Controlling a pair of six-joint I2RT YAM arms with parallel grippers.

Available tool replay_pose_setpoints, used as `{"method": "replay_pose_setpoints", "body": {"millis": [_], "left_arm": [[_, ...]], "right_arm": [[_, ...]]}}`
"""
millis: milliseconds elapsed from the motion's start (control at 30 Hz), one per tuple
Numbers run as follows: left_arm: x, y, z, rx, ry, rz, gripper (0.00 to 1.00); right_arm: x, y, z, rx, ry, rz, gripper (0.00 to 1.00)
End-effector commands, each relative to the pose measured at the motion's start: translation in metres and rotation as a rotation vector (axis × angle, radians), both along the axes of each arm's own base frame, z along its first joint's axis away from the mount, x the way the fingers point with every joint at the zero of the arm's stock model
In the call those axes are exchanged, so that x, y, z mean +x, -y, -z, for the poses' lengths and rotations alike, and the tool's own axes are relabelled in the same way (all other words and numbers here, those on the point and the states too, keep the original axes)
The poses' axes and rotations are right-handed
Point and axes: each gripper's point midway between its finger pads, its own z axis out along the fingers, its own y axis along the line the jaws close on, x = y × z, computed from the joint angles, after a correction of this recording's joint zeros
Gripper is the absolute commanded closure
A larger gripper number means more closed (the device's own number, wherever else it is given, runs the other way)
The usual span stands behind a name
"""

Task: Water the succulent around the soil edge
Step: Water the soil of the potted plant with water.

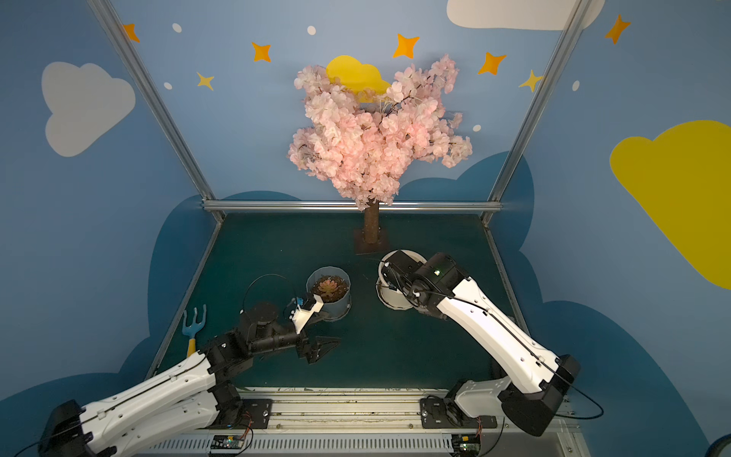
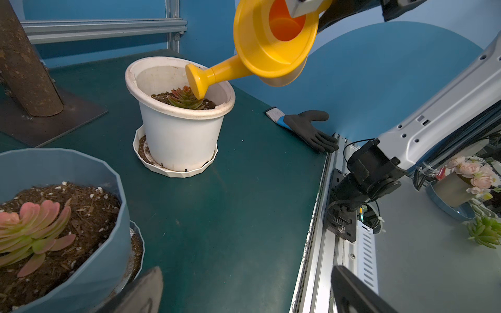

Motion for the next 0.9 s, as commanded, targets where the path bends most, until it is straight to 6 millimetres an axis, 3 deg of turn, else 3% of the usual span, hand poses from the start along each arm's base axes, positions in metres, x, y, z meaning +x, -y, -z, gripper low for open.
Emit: {"method": "replay_pose_setpoints", "body": {"millis": [0, 867], "left_arm": [[0.002, 0.002, -0.009, -0.005, 0.025, 0.003, 0.0], [0.004, 0.001, -0.007, 0.008, 0.029, -0.004, 0.0]], "right_arm": [[-0.014, 0.021, -0.003, -0.062, -0.031, 0.025, 1.0], [-0.023, 0.044, -0.001, -0.101, -0.051, 0.062, 1.0]]}}
